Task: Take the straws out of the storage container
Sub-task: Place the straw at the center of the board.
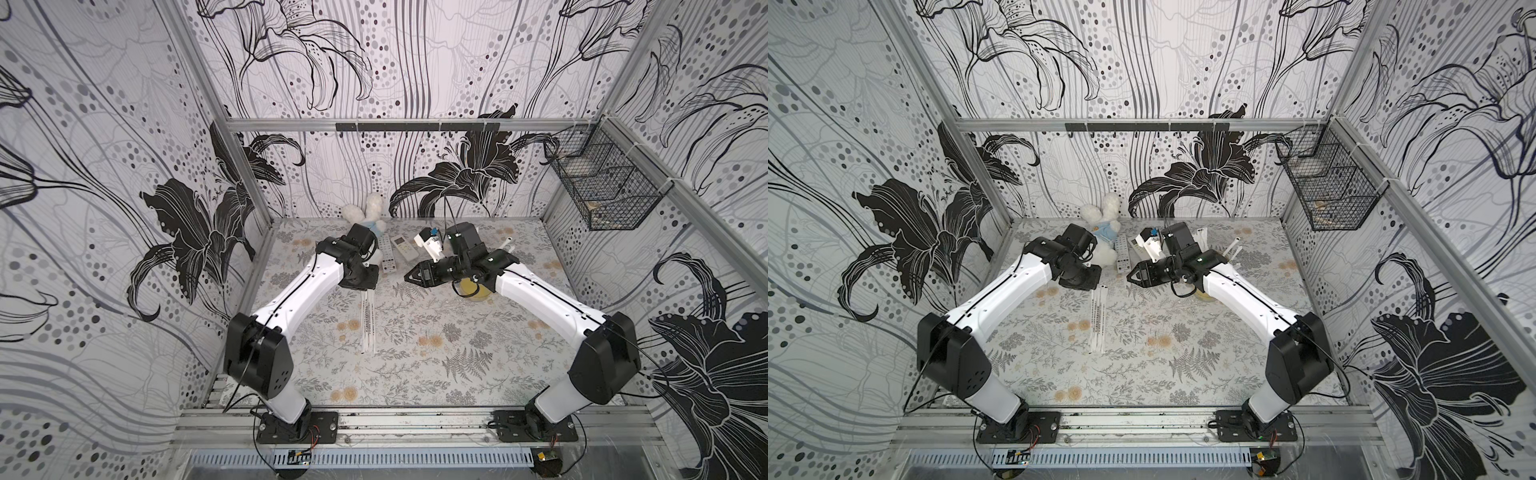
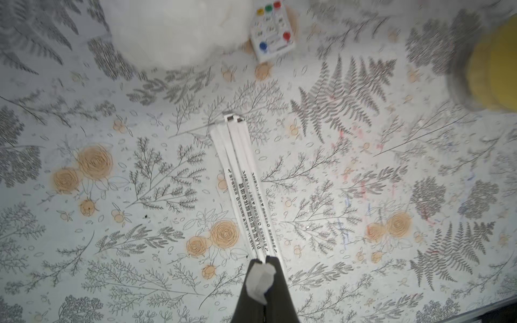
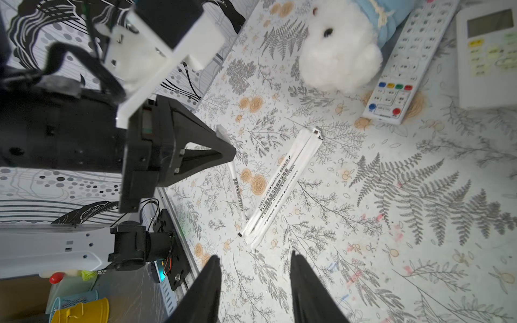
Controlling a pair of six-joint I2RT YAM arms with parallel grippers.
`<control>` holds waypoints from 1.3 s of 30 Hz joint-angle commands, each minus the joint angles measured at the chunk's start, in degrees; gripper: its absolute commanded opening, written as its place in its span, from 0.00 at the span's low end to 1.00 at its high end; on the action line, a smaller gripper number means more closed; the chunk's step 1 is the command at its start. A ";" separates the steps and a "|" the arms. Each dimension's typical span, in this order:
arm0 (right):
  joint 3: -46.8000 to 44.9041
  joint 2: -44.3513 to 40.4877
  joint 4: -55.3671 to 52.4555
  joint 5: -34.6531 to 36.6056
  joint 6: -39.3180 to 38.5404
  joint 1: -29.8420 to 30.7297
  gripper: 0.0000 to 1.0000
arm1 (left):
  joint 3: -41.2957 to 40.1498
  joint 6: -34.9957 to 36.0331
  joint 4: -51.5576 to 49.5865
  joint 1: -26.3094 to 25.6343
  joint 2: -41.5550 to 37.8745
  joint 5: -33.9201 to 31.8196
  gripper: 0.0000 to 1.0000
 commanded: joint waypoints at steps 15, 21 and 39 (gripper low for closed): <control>-1.26 3.27 -0.48 -1.74 -0.24 0.80 0.44 | 9.41 4.60 -6.86 4.65 13.47 6.56 0.00; -0.87 5.68 -0.52 -1.83 -0.31 0.78 0.43 | 11.51 5.35 -8.03 5.68 15.78 6.47 0.03; 1.00 5.58 -1.49 0.62 0.56 0.79 0.43 | 2.27 0.36 5.69 8.54 8.13 5.24 0.33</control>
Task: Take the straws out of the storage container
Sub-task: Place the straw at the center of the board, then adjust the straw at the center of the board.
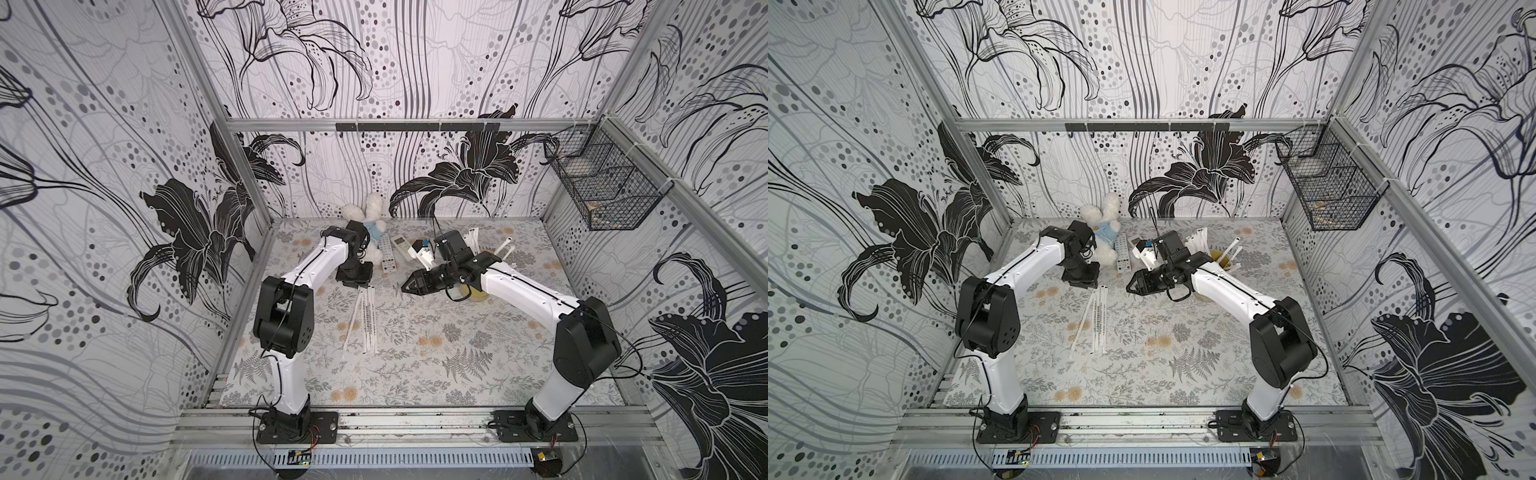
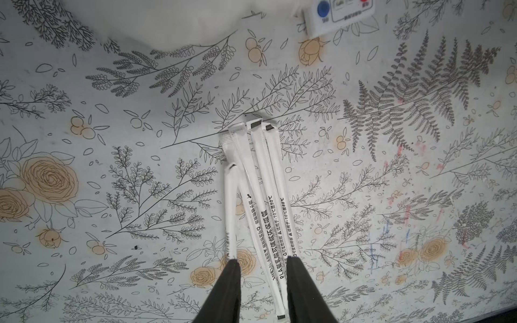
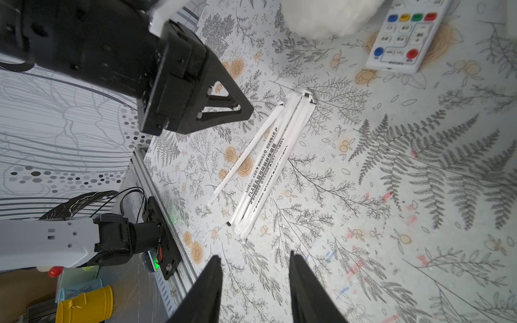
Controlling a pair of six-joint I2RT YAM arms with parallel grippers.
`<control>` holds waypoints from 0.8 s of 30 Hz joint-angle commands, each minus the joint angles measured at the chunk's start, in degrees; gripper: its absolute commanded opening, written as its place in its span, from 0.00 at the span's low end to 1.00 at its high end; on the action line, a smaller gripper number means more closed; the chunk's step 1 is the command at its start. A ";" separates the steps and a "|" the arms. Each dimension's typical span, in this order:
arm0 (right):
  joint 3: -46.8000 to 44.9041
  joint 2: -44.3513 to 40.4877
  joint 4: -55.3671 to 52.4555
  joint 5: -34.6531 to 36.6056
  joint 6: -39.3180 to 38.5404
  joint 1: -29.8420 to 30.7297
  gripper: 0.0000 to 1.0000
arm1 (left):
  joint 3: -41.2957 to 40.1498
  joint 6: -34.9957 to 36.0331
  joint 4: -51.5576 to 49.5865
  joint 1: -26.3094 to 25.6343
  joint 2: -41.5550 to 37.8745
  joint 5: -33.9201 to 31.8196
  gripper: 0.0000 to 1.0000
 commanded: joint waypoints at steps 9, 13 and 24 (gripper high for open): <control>2.07 0.97 0.18 0.90 1.24 0.52 0.43 | -37.01 -23.55 30.65 0.56 -27.11 -7.50 0.32; 2.73 1.50 0.29 0.70 1.21 0.81 0.43 | -46.45 -27.04 33.81 0.57 -28.59 -7.15 0.34; 1.72 1.32 0.50 0.72 1.13 1.07 0.42 | -52.68 -27.49 37.45 0.44 -28.09 -5.67 0.33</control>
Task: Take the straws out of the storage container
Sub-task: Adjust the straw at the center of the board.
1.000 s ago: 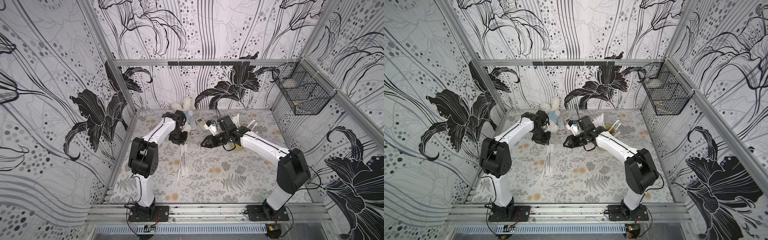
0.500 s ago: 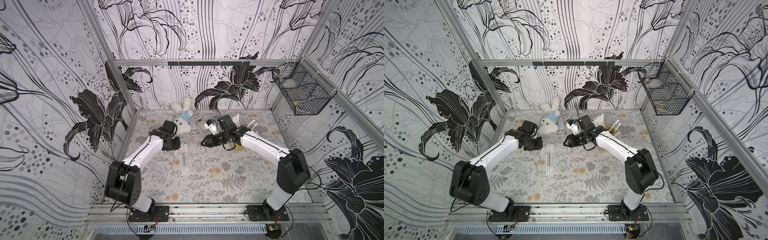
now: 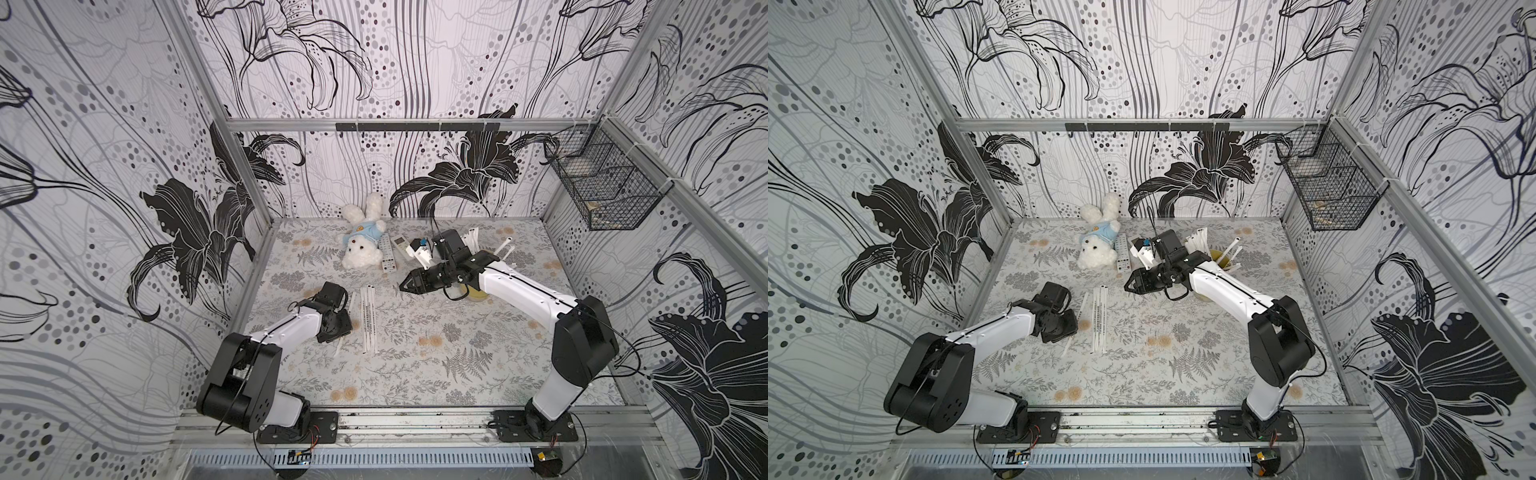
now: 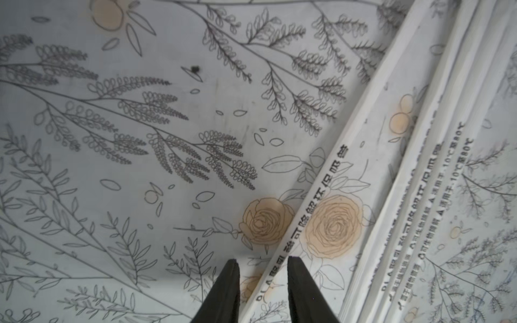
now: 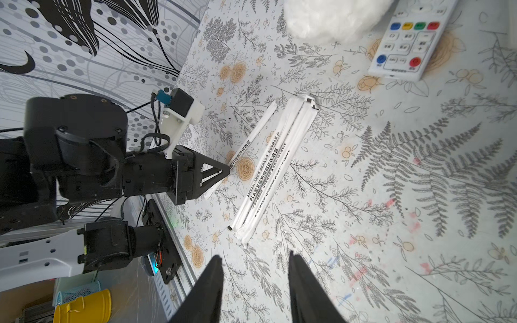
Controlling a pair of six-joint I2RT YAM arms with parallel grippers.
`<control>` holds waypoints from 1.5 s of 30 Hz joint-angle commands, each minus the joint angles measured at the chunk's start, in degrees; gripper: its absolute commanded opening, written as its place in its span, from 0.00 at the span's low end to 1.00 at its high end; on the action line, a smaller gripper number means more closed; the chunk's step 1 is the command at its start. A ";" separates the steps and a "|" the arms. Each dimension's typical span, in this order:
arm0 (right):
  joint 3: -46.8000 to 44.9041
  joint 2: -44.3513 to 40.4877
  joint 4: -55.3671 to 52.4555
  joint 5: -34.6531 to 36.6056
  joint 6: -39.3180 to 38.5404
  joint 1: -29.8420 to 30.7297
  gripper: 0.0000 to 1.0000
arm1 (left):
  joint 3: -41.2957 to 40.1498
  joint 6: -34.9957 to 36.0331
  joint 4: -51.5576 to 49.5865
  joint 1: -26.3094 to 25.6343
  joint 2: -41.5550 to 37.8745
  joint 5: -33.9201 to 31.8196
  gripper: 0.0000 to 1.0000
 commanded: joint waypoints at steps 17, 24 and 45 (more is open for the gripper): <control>0.69 1.49 0.51 0.55 0.92 0.50 0.41 | -0.56 -0.49 11.63 -2.24 5.36 8.20 0.31; 2.10 1.60 -0.50 1.67 0.68 0.50 0.41 | -1.88 -2.89 15.73 -3.86 5.59 11.21 0.31; 2.61 -15.02 -5.62 28.27 -11.26 -12.20 0.38 | 13.06 15.84 27.61 -20.59 -10.41 -8.04 0.34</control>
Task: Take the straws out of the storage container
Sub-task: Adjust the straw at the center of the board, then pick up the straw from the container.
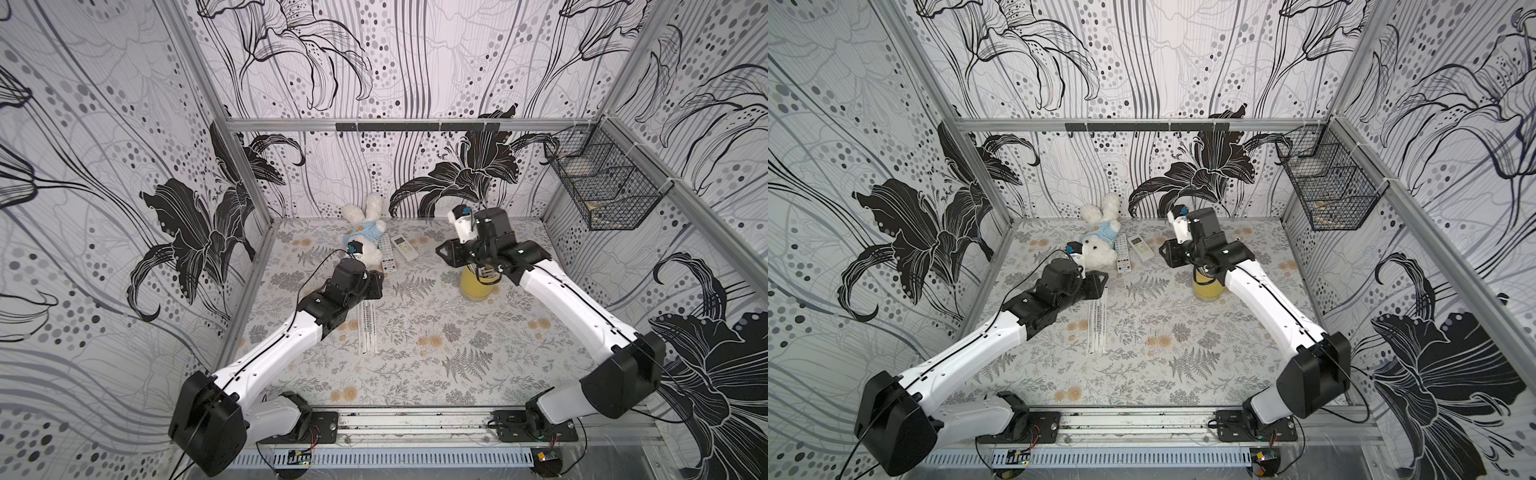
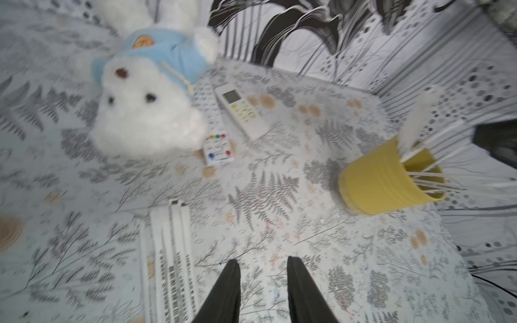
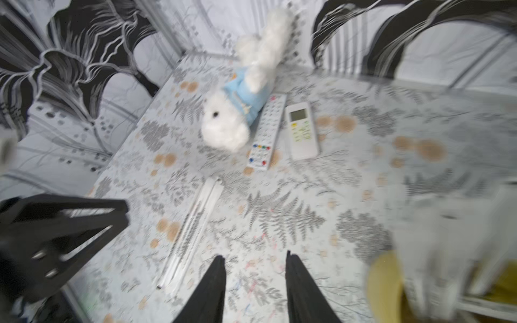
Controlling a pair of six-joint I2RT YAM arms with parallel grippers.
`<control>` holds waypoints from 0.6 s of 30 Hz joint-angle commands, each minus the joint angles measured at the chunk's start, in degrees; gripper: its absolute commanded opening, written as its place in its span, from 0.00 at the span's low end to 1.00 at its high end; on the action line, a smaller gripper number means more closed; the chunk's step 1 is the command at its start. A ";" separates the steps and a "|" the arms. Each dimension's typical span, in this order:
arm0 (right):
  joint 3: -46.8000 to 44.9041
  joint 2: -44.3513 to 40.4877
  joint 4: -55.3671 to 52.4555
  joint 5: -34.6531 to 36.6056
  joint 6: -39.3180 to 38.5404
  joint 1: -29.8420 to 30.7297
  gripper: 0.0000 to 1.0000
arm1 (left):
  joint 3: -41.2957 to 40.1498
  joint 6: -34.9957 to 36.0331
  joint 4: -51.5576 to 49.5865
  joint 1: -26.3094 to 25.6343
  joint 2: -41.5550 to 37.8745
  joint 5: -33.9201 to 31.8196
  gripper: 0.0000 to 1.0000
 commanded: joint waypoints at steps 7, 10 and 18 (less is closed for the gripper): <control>-8.20 -2.59 5.35 11.50 -8.32 -9.11 0.35 | 0.47 11.97 32.53 -8.47 11.74 10.34 0.34; -9.48 -1.38 7.81 10.08 -8.34 -9.66 0.37 | 3.61 10.52 37.38 -9.54 17.71 14.29 0.32; -8.25 1.98 8.32 12.30 -7.91 -10.71 0.38 | 11.93 9.55 42.56 -11.35 28.69 20.82 0.30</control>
